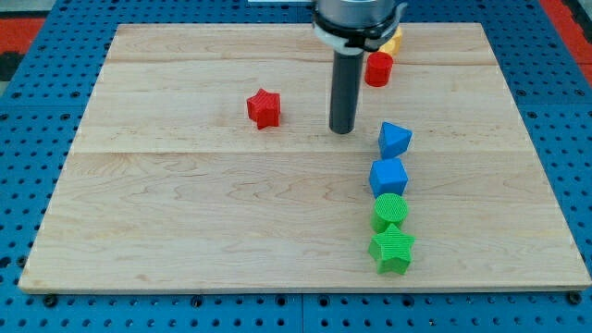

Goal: Push the red star parallel to the blue triangle

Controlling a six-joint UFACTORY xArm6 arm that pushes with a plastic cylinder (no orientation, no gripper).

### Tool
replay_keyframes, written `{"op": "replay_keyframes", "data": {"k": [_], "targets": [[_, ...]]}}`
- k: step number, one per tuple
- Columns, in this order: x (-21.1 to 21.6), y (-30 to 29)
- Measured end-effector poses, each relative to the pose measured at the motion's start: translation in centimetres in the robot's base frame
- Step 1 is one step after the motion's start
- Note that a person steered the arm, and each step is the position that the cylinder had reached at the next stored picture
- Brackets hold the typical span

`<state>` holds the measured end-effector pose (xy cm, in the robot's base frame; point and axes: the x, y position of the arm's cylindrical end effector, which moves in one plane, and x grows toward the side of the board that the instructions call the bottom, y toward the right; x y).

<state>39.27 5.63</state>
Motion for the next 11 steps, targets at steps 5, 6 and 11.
{"op": "replay_keyframes", "data": {"k": [5,6,11], "targets": [[-5.1,-15.3],[-2.0,-20.5],[2.1,-30.0]]}}
